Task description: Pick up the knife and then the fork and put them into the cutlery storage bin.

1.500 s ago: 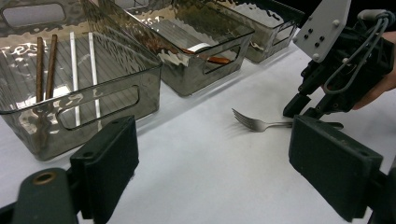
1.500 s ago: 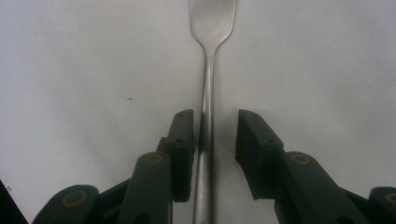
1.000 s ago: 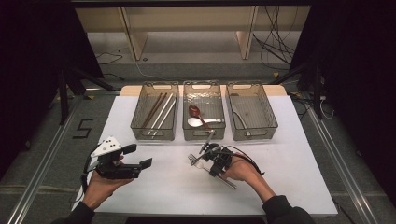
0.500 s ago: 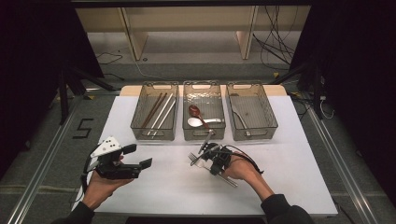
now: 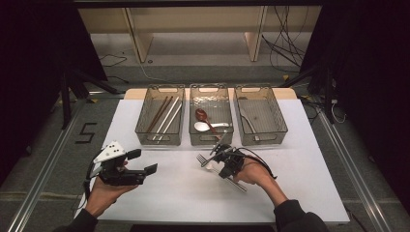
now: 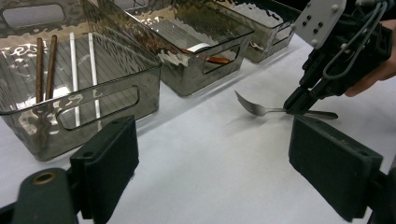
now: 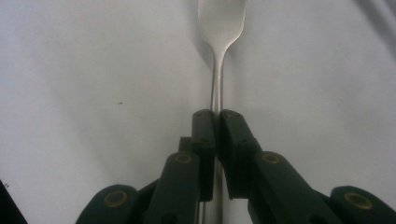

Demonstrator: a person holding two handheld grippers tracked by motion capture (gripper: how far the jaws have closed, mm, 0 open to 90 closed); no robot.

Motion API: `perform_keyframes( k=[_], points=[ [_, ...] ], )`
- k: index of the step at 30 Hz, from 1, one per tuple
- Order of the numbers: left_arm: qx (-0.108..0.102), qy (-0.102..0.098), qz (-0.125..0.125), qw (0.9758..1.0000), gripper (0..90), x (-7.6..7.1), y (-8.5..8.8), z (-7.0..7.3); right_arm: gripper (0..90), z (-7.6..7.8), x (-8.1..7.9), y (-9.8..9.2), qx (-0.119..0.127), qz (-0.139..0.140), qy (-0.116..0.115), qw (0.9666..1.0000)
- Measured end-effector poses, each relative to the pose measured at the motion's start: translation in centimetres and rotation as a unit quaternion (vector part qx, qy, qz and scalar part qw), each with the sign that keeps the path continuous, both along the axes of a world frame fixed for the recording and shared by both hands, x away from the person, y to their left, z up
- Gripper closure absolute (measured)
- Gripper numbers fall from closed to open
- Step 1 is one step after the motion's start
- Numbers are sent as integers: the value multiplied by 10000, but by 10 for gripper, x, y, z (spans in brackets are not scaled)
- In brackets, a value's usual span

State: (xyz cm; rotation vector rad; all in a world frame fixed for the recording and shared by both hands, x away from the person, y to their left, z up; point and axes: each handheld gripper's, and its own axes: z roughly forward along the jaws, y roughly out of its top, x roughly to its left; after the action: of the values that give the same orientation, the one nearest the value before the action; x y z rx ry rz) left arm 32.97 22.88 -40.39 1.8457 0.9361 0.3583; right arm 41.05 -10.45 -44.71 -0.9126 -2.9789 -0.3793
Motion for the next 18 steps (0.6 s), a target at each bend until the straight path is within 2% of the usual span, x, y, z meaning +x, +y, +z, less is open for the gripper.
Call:
perform_keyframes(
  k=[8, 18],
  points=[
    [-7, 0, -1, 10000, 153, 0, 0, 0, 850, 11, 3, -13, 336, -234, -58, 9991],
    [-7, 10, -3, 10000, 153, 0, 0, 0, 850, 22, 7, -24, 624, -325, -212, 9973]
  ],
)
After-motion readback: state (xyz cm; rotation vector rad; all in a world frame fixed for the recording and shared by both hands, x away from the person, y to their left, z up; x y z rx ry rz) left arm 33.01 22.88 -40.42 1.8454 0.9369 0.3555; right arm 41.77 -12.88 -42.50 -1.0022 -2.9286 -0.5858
